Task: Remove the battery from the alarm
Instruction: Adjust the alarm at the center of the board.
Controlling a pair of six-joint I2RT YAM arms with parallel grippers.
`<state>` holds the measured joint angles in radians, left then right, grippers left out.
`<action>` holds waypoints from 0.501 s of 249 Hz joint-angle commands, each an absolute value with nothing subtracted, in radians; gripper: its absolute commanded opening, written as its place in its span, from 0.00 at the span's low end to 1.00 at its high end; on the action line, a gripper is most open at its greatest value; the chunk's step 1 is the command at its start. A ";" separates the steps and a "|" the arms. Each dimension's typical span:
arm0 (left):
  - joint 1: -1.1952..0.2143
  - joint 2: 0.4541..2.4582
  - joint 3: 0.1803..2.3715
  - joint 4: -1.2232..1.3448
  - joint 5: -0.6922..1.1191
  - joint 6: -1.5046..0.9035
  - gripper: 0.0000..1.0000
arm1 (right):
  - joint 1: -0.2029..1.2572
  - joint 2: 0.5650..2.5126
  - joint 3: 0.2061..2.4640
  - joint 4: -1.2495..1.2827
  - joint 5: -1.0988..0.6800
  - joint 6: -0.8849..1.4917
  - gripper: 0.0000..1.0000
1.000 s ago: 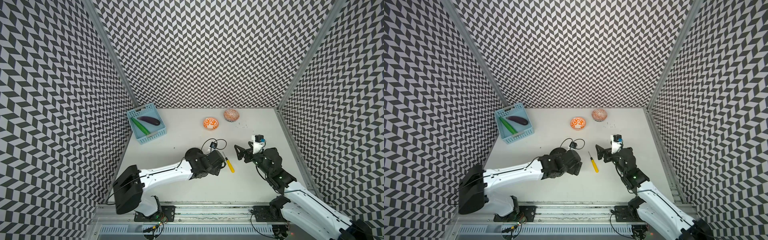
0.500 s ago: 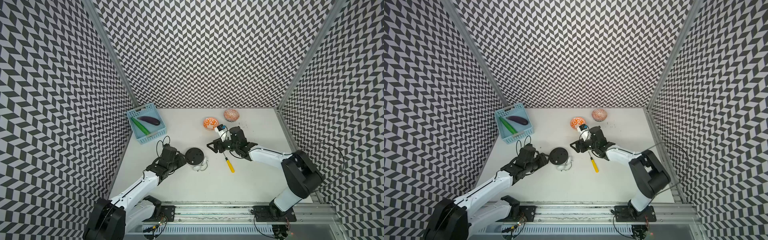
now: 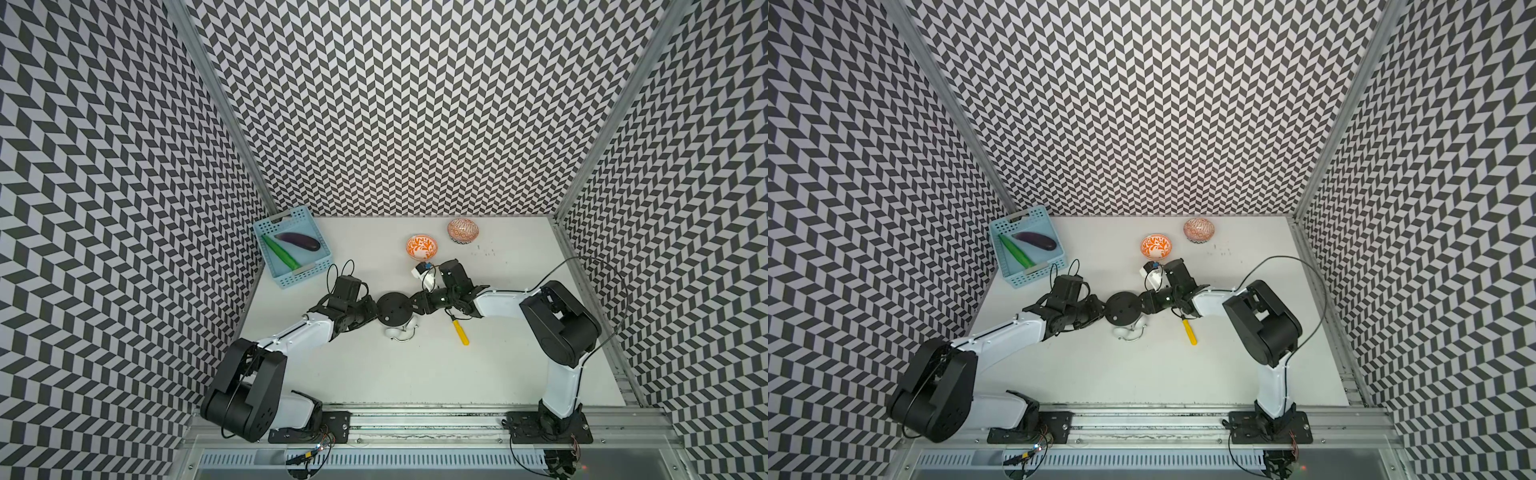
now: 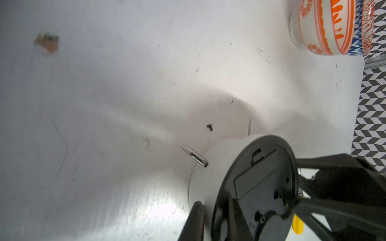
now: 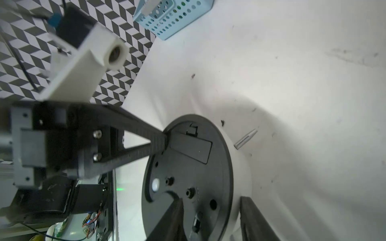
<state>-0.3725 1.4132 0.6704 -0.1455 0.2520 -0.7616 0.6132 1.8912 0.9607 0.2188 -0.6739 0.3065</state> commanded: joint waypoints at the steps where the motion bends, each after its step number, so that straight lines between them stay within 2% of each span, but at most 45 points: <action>1: -0.404 1.490 0.751 -0.153 0.321 -0.666 0.18 | 0.668 1.784 0.844 0.279 -0.772 0.343 0.47; 58: -0.525 1.713 0.956 -0.186 0.378 -0.588 0.21 | 0.754 1.565 0.586 0.432 -0.625 0.517 0.52; 91: -0.574 1.819 1.093 -0.230 0.390 -0.518 0.36 | 0.812 1.513 0.532 0.442 -0.606 0.546 0.57; 125: -0.573 1.833 1.179 -0.285 0.335 -0.477 0.47 | 0.824 1.499 0.518 0.412 -0.587 0.559 0.58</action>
<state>-0.5804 1.8328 1.1126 -0.2081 0.3634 -0.5323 0.8238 1.5345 0.5331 0.3641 -0.5983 0.5236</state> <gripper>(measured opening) 0.438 0.578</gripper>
